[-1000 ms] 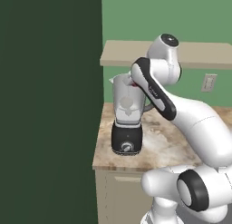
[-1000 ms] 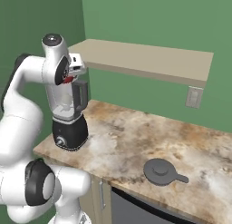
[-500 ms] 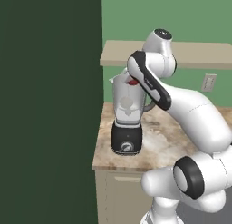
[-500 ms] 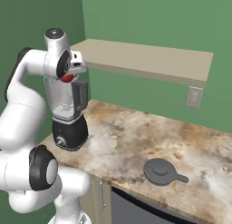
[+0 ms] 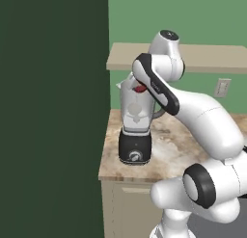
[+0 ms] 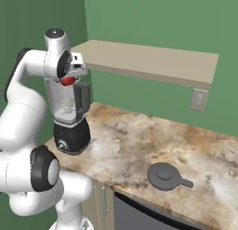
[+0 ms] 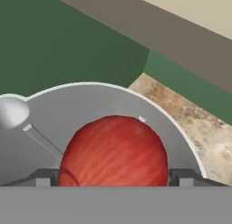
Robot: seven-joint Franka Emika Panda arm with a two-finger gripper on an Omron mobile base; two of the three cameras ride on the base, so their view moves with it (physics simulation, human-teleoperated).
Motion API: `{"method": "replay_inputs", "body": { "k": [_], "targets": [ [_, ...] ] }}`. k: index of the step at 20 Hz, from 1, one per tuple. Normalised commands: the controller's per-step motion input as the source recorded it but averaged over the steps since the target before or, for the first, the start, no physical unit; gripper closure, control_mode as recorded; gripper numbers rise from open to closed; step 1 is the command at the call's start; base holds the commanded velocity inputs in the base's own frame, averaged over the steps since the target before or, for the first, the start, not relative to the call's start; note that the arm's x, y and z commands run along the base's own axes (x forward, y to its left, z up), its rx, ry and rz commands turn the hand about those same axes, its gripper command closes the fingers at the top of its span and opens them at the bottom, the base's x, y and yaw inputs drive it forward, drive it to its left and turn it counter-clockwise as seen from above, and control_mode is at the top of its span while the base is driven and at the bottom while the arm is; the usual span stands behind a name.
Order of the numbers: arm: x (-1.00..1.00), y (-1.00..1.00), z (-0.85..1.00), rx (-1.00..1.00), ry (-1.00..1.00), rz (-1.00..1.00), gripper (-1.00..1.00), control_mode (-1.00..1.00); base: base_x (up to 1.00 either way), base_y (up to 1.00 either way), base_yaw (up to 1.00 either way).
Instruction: Grab the onion and lemon from the fridge, place them in the blender, close the lid, and turn on the blender to create a marinade.
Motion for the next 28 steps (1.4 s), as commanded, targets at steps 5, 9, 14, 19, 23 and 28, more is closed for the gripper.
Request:
{"method": "replay_inputs", "body": {
  "k": [5,9,14,19,23,28],
  "targets": [
    [0.00,-0.12,0.00,0.00,-0.01,-0.05,-1.00,-1.00,0.00,0.00,0.00],
    [-0.12,-0.08,0.02,0.00,-0.04,-0.04,-1.00,-1.00,0.00,0.00,0.00],
    [-0.24,-0.32,0.09,0.00,-0.04,-0.02,-1.00,-1.00,0.00,0.00,0.00],
    [-0.43,-0.58,0.14,0.00,-0.07,0.00,-1.00,-1.00,0.00,0.00,0.00],
    [-0.71,-0.78,0.06,0.00,-0.07,0.00,-1.00,-1.00,0.00,0.00,0.00],
    [-0.94,-0.84,0.00,-0.01,-0.03,0.06,-1.00,-1.00,0.00,0.00,0.00]
  ]
}}
